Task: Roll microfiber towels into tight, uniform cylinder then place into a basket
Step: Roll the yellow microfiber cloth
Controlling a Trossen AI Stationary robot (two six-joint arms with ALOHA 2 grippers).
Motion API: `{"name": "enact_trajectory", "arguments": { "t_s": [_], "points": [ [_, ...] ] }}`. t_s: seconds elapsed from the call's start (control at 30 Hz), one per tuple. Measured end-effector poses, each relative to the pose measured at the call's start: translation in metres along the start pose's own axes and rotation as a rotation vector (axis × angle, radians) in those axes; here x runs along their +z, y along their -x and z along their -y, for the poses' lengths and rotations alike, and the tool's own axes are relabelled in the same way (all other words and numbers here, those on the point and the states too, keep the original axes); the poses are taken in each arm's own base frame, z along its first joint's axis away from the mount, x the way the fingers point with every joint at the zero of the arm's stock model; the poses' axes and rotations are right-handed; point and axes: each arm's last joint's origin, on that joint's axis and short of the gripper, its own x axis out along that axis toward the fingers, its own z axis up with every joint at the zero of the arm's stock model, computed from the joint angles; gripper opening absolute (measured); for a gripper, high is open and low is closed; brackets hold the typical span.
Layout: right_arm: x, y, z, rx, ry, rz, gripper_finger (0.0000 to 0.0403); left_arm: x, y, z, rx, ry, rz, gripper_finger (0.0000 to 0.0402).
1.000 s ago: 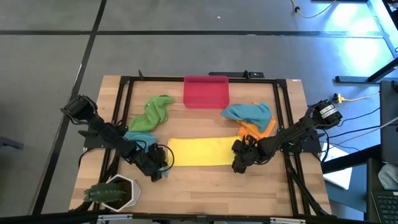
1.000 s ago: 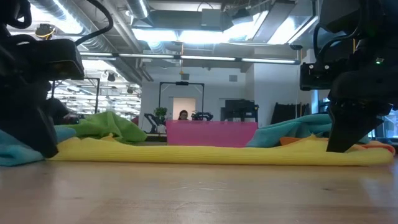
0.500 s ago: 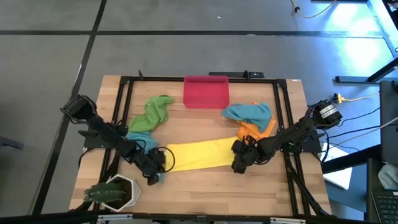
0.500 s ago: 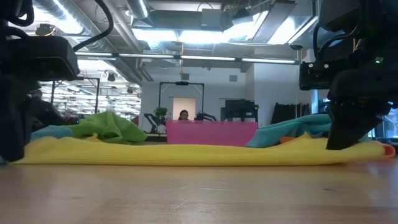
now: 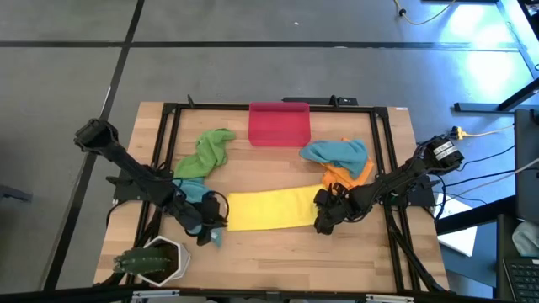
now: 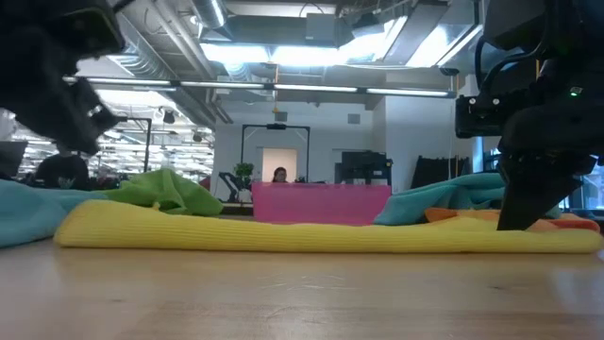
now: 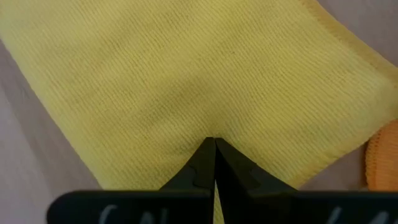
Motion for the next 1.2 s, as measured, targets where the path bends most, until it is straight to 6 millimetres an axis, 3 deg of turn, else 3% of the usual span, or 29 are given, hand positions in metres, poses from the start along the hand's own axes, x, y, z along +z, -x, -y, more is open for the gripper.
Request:
{"name": "enact_trajectory", "arguments": {
  "t_s": [0.37,0.57,0.77,1.2],
  "points": [
    [0.004,0.02,0.005,0.022,-0.037,0.042,0.0015,0.01,-0.004,-0.012,0.08,-0.015,0.05,0.0055],
    [0.01,0.034,0.006,0.066,-0.062,0.109,0.0046,0.018,-0.005,-0.013,0.097,-0.041,0.119,0.0051],
    [0.013,0.039,-0.011,0.246,-0.03,0.153,0.006,0.029,-0.007,-0.018,0.105,-0.083,0.181,0.0051],
    [-0.016,0.04,-0.034,0.367,0.065,0.029,0.0044,0.022,-0.033,-0.037,0.101,-0.074,0.026,0.0047]
  ]
}}
